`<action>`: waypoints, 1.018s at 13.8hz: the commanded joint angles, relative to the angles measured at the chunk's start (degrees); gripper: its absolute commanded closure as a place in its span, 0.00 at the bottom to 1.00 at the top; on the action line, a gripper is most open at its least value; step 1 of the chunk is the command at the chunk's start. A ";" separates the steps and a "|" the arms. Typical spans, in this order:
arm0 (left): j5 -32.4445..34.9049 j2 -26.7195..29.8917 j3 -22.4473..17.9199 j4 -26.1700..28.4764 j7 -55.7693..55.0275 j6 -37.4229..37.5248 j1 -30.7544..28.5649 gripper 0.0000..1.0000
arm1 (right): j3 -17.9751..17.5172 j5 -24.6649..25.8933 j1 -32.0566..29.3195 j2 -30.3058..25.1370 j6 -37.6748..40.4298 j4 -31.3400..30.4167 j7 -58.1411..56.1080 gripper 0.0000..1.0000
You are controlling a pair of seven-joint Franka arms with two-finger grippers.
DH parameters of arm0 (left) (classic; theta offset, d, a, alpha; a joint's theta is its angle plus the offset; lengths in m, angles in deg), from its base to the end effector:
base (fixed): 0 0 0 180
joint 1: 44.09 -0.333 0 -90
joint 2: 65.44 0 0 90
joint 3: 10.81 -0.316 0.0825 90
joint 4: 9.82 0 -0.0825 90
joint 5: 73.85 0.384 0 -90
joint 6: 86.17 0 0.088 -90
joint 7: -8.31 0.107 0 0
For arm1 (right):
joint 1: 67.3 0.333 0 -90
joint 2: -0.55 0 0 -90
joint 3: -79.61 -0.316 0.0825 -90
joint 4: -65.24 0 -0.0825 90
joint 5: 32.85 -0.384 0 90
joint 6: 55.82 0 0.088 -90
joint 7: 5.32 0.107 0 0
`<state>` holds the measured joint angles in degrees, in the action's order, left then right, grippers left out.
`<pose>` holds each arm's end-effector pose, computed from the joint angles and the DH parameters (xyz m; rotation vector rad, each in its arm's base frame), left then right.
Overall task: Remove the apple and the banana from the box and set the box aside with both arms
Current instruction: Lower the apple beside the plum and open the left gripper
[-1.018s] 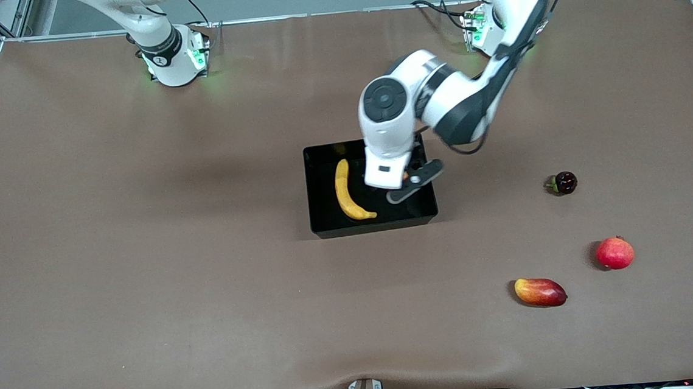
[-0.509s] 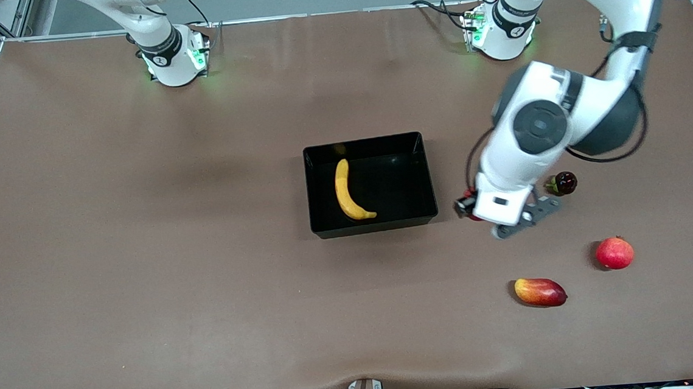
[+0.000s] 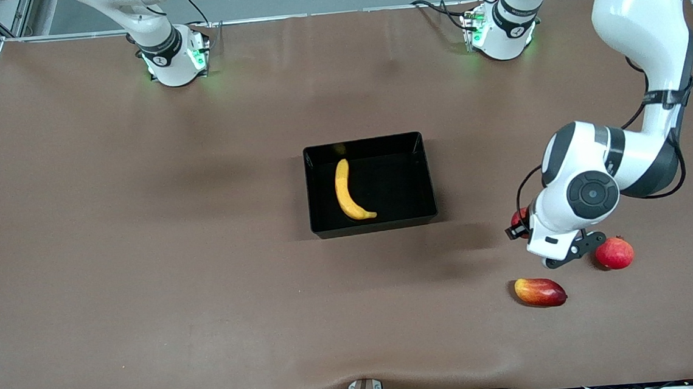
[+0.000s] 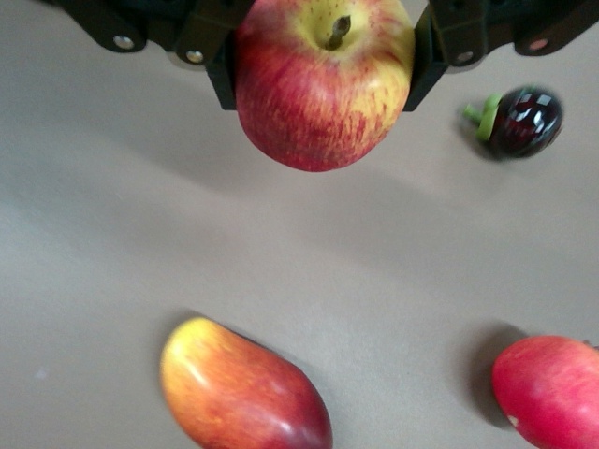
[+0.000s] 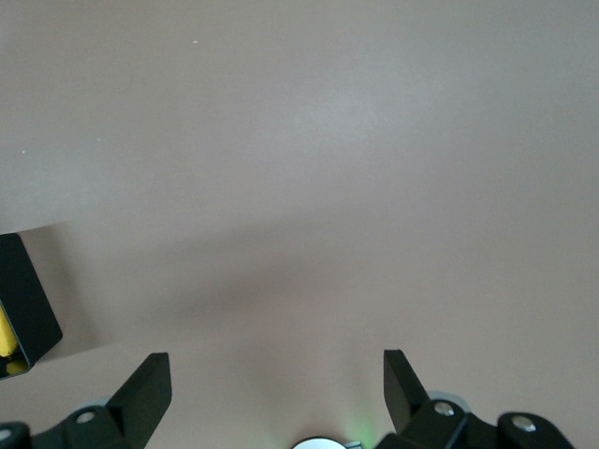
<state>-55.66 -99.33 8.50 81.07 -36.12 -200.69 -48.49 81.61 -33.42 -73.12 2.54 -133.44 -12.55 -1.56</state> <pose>0.6657 -0.1269 0.2946 -2.9327 -0.5982 0.1137 0.5358 -0.0719 0.6850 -3.1155 0.3128 0.0585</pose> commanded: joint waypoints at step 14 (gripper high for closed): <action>4.13 1.63 1.69 15.19 -3.83 -21.55 -4.92 0.00 | 0.38 -0.92 3.71 12.16 -0.69 0.70 -0.77 0.00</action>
<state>-52.84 -101.11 9.04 95.66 -37.66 -225.00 -53.48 81.60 -33.89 -69.24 15.57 -135.08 -13.07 -1.74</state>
